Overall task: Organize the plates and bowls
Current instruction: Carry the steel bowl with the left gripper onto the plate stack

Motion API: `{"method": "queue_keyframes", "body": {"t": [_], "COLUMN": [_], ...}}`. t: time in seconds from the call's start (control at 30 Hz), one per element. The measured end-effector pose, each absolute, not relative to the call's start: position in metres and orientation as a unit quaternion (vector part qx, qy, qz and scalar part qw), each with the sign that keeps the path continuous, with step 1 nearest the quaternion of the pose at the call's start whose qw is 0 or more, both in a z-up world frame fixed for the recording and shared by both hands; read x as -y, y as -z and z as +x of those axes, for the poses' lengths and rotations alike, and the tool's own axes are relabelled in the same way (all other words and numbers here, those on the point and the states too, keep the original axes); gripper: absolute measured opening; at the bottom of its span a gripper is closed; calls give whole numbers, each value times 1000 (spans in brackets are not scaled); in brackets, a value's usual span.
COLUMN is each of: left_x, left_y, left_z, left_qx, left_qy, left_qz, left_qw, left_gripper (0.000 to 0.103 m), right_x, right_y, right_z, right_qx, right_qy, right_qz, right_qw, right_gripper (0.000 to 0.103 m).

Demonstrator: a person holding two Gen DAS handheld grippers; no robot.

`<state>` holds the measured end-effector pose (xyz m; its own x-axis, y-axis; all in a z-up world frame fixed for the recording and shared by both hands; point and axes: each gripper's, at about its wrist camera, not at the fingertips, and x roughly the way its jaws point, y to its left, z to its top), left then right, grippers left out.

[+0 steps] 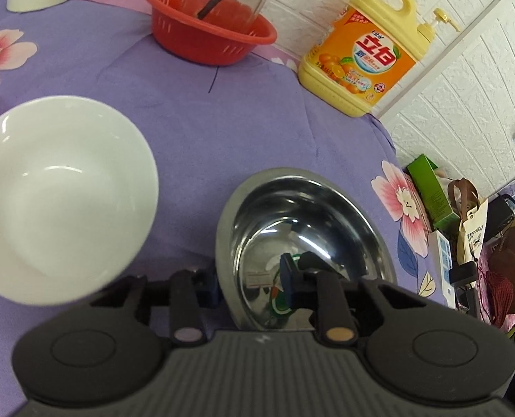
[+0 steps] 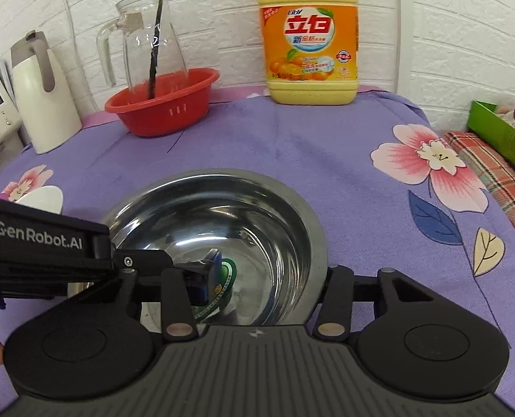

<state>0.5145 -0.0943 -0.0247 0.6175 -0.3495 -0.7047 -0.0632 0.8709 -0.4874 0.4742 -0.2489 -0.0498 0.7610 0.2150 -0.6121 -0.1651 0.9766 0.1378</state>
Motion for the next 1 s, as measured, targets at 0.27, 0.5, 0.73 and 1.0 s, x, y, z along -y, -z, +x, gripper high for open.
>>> {"method": "queue_keyframes", "body": {"t": [0.27, 0.5, 0.73, 1.0], "left_x": [76, 62, 46, 32], "left_y": [16, 7, 6, 7], "left_z": [488, 439, 370, 293], "left_qx": [-432, -439, -447, -443], "left_qy": [86, 103, 127, 160], "left_qz": [-236, -211, -190, -182], "left_qw": [866, 868, 865, 863], "left_gripper": [23, 23, 23, 23], "right_x": [232, 215, 199, 191], "right_y": [46, 37, 36, 40], "right_z": [467, 423, 341, 262], "right_qx": [-349, -363, -345, -324], "right_qy": [-132, -149, -144, -131], "right_qz": [20, -10, -22, 1], "right_qw": [928, 920, 927, 937], "right_gripper": [80, 82, 88, 90]}}
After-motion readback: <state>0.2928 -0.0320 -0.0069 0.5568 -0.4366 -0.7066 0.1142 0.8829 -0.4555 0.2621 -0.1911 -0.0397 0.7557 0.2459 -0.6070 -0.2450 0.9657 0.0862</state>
